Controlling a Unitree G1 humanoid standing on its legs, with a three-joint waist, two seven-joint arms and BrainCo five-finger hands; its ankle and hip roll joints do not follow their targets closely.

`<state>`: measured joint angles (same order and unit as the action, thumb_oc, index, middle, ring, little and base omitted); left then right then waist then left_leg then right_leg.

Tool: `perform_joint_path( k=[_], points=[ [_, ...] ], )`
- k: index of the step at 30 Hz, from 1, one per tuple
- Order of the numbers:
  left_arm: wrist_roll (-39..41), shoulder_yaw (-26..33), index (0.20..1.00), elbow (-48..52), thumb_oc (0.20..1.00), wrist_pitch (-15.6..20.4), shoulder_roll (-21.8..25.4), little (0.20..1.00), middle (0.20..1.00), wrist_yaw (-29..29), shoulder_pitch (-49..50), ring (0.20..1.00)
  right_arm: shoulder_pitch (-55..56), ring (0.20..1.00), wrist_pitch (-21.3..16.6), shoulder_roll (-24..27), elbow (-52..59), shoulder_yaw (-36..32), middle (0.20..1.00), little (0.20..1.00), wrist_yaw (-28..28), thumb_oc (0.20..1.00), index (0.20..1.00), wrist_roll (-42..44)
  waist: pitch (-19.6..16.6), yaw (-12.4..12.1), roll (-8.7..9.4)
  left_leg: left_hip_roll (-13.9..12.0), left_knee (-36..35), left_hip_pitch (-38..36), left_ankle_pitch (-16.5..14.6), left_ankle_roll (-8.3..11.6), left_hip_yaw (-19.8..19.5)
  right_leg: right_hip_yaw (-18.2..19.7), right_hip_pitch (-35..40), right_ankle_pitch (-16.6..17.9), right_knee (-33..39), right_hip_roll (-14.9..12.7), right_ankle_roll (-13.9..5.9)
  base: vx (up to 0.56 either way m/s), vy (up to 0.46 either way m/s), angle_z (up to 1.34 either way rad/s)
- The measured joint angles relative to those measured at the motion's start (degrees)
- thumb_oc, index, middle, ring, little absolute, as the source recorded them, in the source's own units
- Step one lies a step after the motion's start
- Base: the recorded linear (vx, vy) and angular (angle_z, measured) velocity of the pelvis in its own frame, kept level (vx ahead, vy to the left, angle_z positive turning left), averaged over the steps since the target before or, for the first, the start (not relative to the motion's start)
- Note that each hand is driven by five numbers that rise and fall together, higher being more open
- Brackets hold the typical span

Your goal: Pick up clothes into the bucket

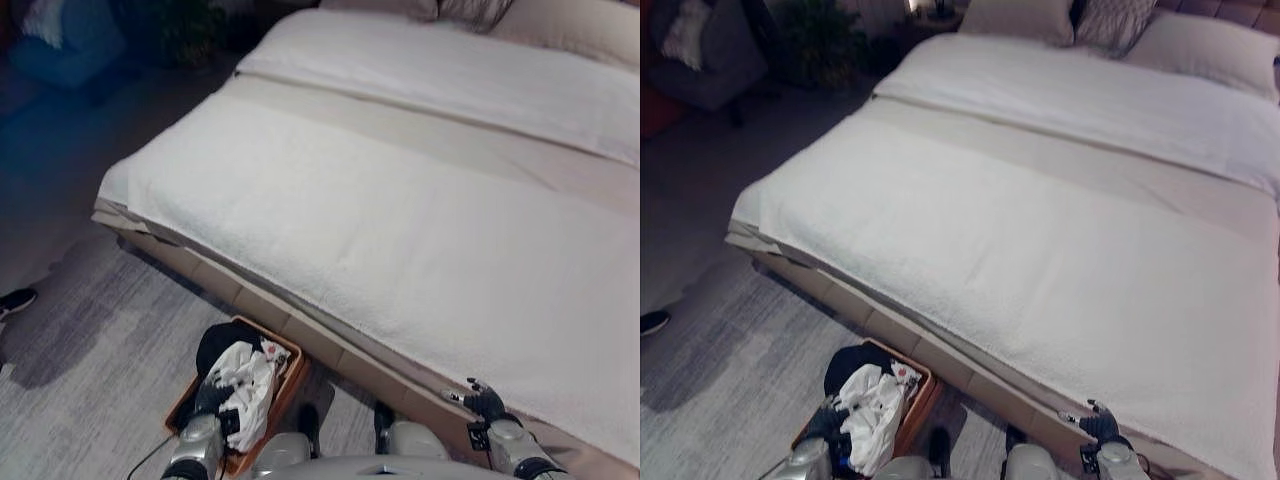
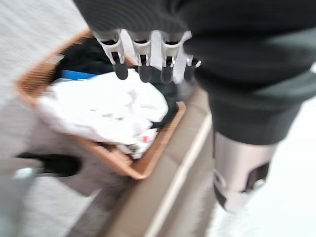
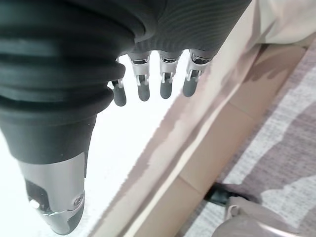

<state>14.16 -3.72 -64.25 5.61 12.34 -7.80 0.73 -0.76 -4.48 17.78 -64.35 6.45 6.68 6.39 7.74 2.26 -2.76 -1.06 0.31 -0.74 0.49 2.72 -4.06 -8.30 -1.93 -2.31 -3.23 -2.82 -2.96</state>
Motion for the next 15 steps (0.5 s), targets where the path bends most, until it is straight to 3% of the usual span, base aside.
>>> perform_joint_path(
  k=[5,15],
  points=[
    [-8.3,-4.2,1.000,-3.4,1.000,-1.6,-0.2,1.000,1.000,2.3,1.9,1.000,0.1,1.000,1.2,-0.7,-3.0,0.0,1.000,1.000,-2.5,1.000,1.000,0.5,-2.1,-0.1,0.56,-0.6,-0.3,-1.8,-0.6,-0.36,0.2,0.0,1.7,-0.4,0.3,0.6,0.72,0.07,-0.029,-0.01],
    [-10.8,-4.3,1.000,-5.1,1.000,-2.6,-1.6,1.000,1.000,3.3,3.1,1.000,3.1,1.000,1.5,-1.4,-2.8,0.0,1.000,1.000,-3.4,1.000,1.000,1.0,-4.5,-0.1,0.28,-0.9,-1.2,-2.7,-0.9,-0.65,0.0,0.0,2.7,-0.5,0.3,0.9,0.93,0.01,-0.006,0.00]
  ],
)
